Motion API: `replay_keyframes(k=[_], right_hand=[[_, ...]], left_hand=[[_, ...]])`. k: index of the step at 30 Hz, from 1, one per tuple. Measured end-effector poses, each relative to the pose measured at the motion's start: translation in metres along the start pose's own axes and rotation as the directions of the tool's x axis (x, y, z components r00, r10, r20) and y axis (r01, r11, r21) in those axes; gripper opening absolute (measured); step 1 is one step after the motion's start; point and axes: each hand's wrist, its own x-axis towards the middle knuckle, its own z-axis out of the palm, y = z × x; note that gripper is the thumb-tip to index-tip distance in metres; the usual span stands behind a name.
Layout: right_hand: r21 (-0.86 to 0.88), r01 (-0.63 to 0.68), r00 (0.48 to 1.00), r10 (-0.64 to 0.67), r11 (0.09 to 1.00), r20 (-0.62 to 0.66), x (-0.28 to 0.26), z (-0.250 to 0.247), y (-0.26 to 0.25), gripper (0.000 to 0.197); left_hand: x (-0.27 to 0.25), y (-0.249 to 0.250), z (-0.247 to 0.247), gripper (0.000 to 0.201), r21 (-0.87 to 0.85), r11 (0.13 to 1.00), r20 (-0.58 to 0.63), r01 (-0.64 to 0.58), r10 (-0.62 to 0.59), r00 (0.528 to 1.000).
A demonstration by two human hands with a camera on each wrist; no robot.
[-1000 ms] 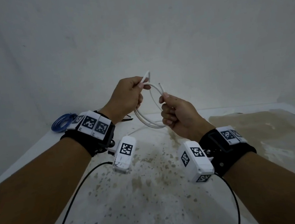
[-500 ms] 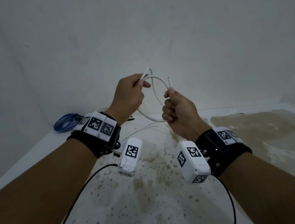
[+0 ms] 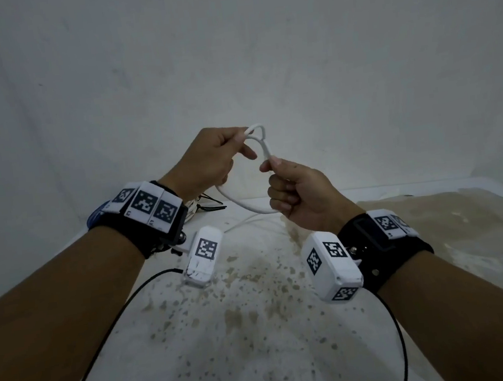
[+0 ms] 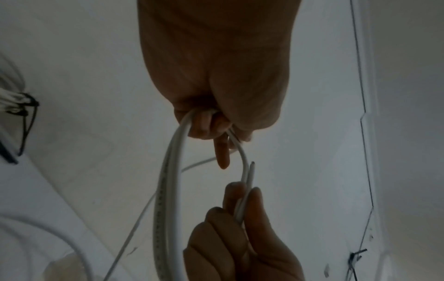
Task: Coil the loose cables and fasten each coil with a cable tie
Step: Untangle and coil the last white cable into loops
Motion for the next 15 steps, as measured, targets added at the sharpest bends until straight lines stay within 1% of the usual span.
replay_keyframes(k=[3, 5, 8, 10, 13, 15], right_hand=[[0.005, 0.005, 1.000, -0.005, 1.000, 0.008, 0.002, -0.001, -0.005, 0.022], [0.026, 0.000, 1.000, 0.000, 1.000, 0.000, 0.003, -0.005, -0.009, 0.023], [0.056, -0.014, 1.000, 0.015, 0.998, -0.021, 0.003, -0.010, -0.011, 0.023], [0.053, -0.023, 0.999, 0.025, 0.998, -0.032, 0.002, -0.011, -0.012, 0.022], [0.029, -0.052, 0.998, 0.053, 0.998, -0.034, 0.000, -0.013, -0.013, 0.021], [0.021, -0.068, 0.997, 0.069, 0.997, -0.033, 0.000, -0.014, -0.013, 0.021]], left_hand=[[0.003, 0.009, -0.004, 0.030, 0.121, 0.991, -0.017, -0.061, 0.063, 0.998], [0.001, 0.012, -0.006, 0.030, 0.203, 0.975, 0.037, -0.085, 0.079, 0.996], [-0.001, 0.011, -0.006, 0.027, 0.184, 0.977, 0.112, -0.103, 0.083, 0.990], [-0.001, 0.009, -0.005, 0.029, 0.164, 0.980, 0.124, -0.110, 0.091, 0.988], [-0.001, 0.009, -0.005, 0.029, 0.230, 0.965, 0.159, -0.122, 0.086, 0.984], [-0.002, 0.011, -0.004, 0.029, 0.238, 0.963, 0.176, -0.126, 0.085, 0.981]])
